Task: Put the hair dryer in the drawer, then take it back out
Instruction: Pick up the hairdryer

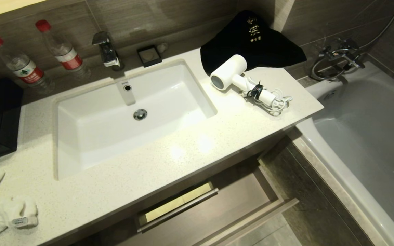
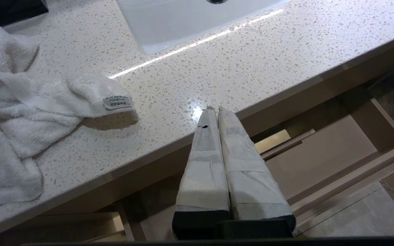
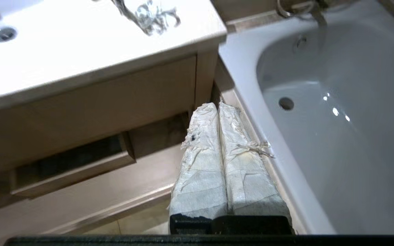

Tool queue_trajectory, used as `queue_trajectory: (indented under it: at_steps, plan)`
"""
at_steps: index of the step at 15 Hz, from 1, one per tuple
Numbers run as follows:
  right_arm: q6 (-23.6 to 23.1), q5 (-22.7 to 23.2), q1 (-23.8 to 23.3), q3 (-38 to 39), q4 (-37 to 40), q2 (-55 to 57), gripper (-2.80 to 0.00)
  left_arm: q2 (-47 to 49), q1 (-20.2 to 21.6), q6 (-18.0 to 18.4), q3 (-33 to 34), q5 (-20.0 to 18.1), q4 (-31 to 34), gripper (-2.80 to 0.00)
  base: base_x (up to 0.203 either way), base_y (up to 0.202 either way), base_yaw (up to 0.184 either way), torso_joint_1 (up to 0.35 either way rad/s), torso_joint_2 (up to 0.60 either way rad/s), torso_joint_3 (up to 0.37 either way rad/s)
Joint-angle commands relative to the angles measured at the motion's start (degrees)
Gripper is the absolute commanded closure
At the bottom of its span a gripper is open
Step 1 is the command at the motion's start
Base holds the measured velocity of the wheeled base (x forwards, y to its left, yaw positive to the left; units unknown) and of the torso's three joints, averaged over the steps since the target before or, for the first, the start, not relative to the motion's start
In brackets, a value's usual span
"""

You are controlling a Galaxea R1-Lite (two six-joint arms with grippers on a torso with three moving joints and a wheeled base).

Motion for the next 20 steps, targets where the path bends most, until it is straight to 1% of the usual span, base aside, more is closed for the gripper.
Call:
queue_trajectory:
  at_steps: [1,4,5,7,8,9,11,12,13,14,15,17,19,20]
  plan:
    - [-0.1,0.8,0.1,-15.2,6.7,15.7,0.0,0.0,0.0,0.0,0.0,0.0,0.0,0.0,0.0,0.0,0.0,0.0,0.0,0.0]
    - [-0.6,3.0,0.3,-37.0,17.8,37.1,0.0,0.1,0.0,0.0,-0.1,0.0,0.0,0.0,0.0,0.0,0.0,0.0,0.0,0.0]
    - [-0.8,3.5,1.1,-43.7,21.4,43.9,0.0,0.0,0.0,0.0,0.0,0.0,0.0,0.0,0.0,0.0,0.0,0.0,0.0,0.0]
    - [-0.8,4.3,2.8,-55.2,27.2,57.2,0.0,0.1,0.0,0.0,0.0,0.0,0.0,0.0,0.0,0.0,0.0,0.0,0.0,0.0]
    - [-0.8,5.5,3.4,-60.6,29.5,63.7,0.0,0.1,0.0,0.0,0.0,0.0,0.0,0.0,0.0,0.0,0.0,0.0,0.0,0.0]
    - [-0.9,7.5,3.8,-65.4,31.1,69.4,0.0,0.0,0.0,0.0,0.0,0.0,0.0,0.0,0.0,0.0,0.0,0.0,0.0,0.0]
    - [-1.8,13.8,4.5,-74.2,33.4,80.5,0.0,0.1,0.0,0.0,0.0,0.0,0.0,0.0,0.0,0.0,0.0,0.0,0.0,0.0]
    - [-4.3,17.3,4.9,-76.1,34.6,84.1,0.0,0.0,0.0,0.0,0.0,0.0,0.0,0.0,0.0,0.0,0.0,0.0,0.0,0.0]
    - [-8.5,21.0,5.2,-77.3,36.3,86.7,0.0,0.1,0.0,0.0,0.0,0.0,0.0,0.0,0.0,0.0,0.0,0.0,0.0,0.0]
    - [-10.6,23.1,5.4,-78.1,38.5,88.2,0.0,0.0,0.0,0.0,0.0,0.0,0.0,0.0,0.0,0.0,0.0,0.0,0.0,0.0]
    - [-11.0,23.5,5.5,-78.7,39.0,88.8,0.0,0.0,0.0,0.0,0.0,0.0,0.0,0.0,0.0,0.0,0.0,0.0,0.0,0.0]
    - [-11.2,22.4,5.5,-78.7,38.5,90.4,0.0,0.0,0.0,0.0,0.0,0.0,0.0,0.0,0.0,0.0,0.0,0.0,0.0,0.0]
    - [-11.4,18.7,5.5,-78.6,36.5,91.2,0.0,0.0,0.0,0.0,0.0,0.0,0.0,0.0,0.0,0.0,0.0,0.0,0.0,0.0]
    - [-12.6,16.7,6.1,-77.7,34.2,91.6,0.0,0.1,0.0,0.0,0.0,0.0,0.0,0.0,0.0,0.0,0.0,0.0,0.0,0.0]
